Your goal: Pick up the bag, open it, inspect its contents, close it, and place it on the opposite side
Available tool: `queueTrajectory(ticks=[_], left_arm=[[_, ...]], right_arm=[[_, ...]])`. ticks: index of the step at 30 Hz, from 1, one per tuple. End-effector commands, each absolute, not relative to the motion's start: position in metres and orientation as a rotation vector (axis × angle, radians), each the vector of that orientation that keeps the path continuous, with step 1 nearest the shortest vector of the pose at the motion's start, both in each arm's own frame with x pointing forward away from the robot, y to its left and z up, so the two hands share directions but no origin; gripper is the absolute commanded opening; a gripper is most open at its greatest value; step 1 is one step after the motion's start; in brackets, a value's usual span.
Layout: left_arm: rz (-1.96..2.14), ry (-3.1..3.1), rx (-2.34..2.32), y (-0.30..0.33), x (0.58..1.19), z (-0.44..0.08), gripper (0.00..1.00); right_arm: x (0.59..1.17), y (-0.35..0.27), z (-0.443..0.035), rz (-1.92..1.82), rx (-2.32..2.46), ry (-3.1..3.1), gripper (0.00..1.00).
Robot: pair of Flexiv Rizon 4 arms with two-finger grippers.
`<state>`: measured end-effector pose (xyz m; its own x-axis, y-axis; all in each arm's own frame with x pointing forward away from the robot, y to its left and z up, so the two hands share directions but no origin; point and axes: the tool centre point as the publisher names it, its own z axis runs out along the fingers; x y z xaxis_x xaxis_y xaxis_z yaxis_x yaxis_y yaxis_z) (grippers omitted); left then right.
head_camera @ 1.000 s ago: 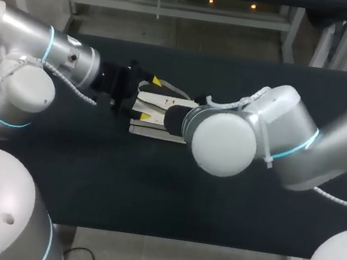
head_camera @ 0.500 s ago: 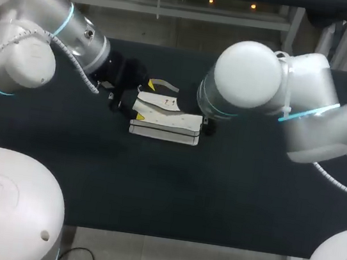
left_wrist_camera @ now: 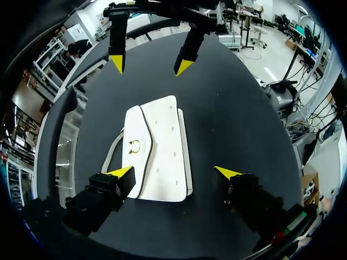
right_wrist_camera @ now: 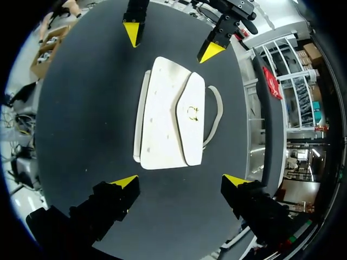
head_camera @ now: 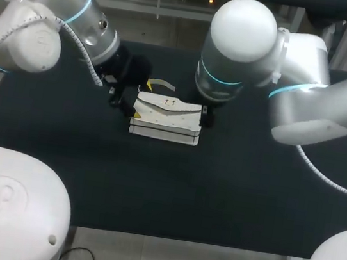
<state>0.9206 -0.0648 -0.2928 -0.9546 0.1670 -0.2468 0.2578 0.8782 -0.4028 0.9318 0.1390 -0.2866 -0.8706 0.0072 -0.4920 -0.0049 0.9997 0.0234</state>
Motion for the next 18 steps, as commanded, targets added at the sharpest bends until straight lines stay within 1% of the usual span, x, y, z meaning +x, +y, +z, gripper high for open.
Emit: queueTrajectory(ticks=[1,5,7,13,18], left_arm=[[-0.647,2.846,0.325,-0.066,0.922,-0.293,1.00],[-0.647,2.846,0.325,-0.066,0.922,-0.293,1.00],[-0.698,2.870,0.248,-0.069,0.925,-0.289,1.00],[-0.792,3.066,-0.333,-0.048,0.938,-0.267,1.00],[-0.692,3.101,-0.794,-0.040,0.933,-0.268,1.00]], right_arm=[[0.932,0.140,-0.285,0.027,0.002,2.632,1.00],[0.932,0.140,-0.285,0.027,0.002,2.632,1.00],[0.944,0.139,-0.280,0.018,0.170,2.716,1.00],[0.955,0.115,-0.269,0.002,0.569,2.858,1.00],[0.956,0.099,-0.262,0.040,1.007,2.903,1.00]])
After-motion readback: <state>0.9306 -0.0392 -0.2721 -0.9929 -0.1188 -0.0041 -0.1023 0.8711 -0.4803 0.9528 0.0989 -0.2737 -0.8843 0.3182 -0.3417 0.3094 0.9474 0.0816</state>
